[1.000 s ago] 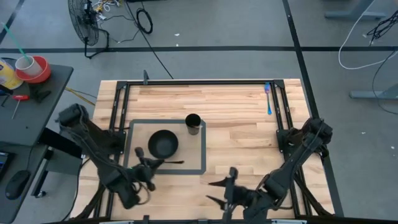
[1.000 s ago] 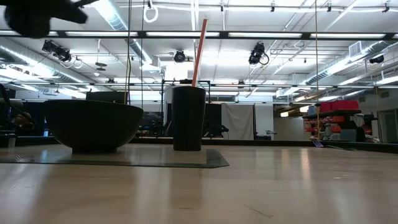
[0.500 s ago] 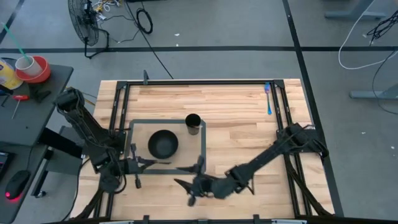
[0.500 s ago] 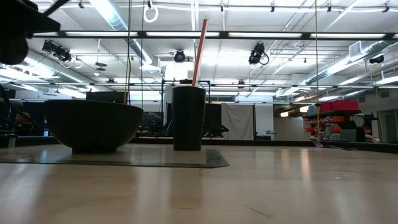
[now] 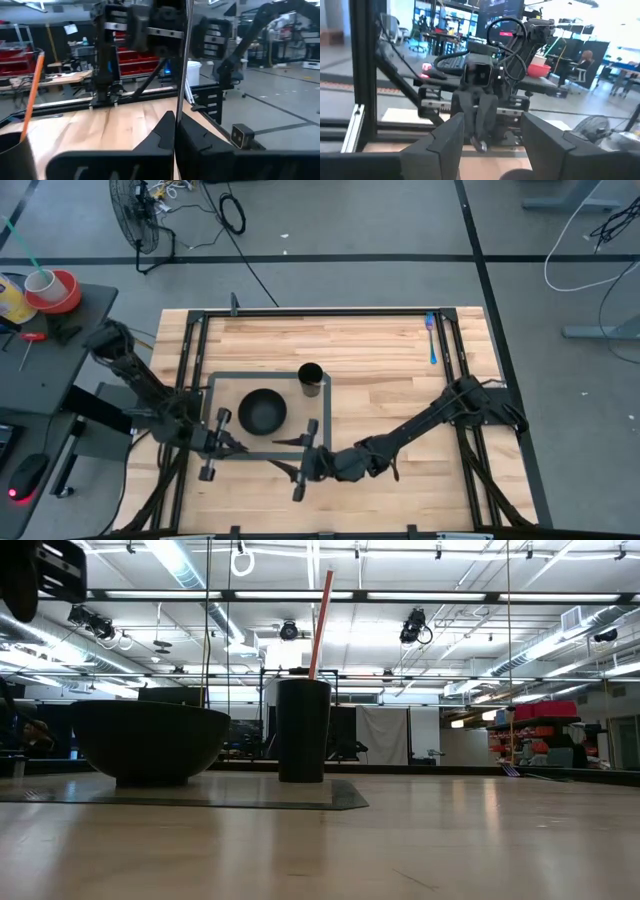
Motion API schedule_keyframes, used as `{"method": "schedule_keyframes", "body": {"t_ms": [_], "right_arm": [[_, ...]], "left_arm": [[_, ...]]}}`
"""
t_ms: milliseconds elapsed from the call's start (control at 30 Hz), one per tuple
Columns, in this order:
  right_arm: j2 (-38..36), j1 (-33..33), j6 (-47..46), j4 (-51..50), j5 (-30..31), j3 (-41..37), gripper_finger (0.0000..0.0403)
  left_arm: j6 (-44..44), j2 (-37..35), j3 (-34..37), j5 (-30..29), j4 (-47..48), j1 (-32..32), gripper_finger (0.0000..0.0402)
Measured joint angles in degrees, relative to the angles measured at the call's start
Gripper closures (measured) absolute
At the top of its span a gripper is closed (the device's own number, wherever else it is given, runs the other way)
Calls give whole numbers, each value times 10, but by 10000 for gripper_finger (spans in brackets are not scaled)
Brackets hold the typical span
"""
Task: Pick & Place Utensil
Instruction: Put the black spoon into the black bowl
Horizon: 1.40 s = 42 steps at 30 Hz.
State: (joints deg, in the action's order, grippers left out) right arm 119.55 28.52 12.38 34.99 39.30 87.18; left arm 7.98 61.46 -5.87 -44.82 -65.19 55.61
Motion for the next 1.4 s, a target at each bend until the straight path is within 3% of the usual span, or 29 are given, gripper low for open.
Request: {"method": "schedule_keyframes", "body": {"t_ms": [200,567,1167,1400], "right_arm": [[0,-8,3,30,-53,0,206],[0,-14,18,37,-53,0,214],[0,-14,22,36,-92,0,389],[-1,-14,95,8,-114,0,393]], "left_arm": [[-16,17,-13,72,8,-57,396],[-33,66,-45,137,7,-123,395],[-37,79,-55,144,2,-129,387],[-60,79,-55,133,16,-129,367]]}}
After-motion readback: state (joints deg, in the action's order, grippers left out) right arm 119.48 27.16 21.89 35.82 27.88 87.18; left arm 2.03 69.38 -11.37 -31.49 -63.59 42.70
